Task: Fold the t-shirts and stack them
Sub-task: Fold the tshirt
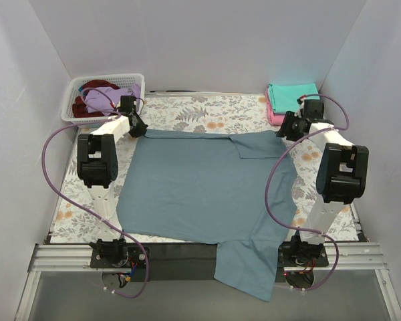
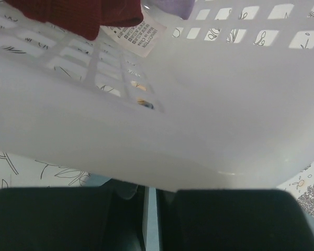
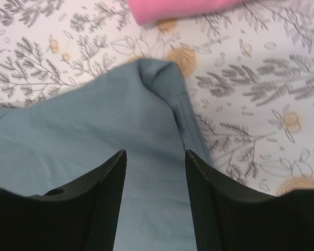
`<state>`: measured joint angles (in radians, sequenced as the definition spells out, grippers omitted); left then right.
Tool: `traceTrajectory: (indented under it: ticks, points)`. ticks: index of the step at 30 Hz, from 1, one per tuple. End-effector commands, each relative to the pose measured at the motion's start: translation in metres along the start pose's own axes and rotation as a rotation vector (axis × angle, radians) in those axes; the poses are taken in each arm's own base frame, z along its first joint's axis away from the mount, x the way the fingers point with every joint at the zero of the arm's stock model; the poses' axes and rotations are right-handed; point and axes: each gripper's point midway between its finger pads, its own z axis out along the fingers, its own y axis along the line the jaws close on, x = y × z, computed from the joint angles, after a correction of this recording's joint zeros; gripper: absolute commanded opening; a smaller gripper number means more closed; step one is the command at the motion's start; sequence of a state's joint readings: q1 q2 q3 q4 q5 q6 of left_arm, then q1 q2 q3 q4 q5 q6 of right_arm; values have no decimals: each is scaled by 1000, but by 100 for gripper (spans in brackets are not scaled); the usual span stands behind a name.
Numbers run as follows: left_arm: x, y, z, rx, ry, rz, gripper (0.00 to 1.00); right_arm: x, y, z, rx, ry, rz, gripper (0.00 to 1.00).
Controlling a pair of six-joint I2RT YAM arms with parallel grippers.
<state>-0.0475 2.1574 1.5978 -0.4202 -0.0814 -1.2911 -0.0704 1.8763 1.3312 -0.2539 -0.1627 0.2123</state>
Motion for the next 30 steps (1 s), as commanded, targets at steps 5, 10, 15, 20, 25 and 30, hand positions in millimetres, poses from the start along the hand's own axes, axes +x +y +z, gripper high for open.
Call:
traceTrajectory:
  ticks: [5, 10, 15, 20, 25, 30]
  points:
    - [-8, -9, -7, 41, -8, -12, 0, 27, -18, -12, -85, 13, 138, 53]
    - [-5, -8, -6, 44, 0, -9, 0, 46, -23, -7, -134, 40, 195, 49]
    - [-4, -8, -7, 45, 3, -7, 0, 50, -21, -7, -161, 46, 212, 45]
    - [-3, -8, -7, 45, 5, -7, 0, 56, -20, -6, -166, 56, 219, 40]
    - [-1, -7, -6, 43, 11, -7, 0, 63, -27, -2, -133, 68, 229, 41]
    - [0, -6, -5, 42, 12, -4, 0, 70, -35, -2, -91, 72, 228, 41]
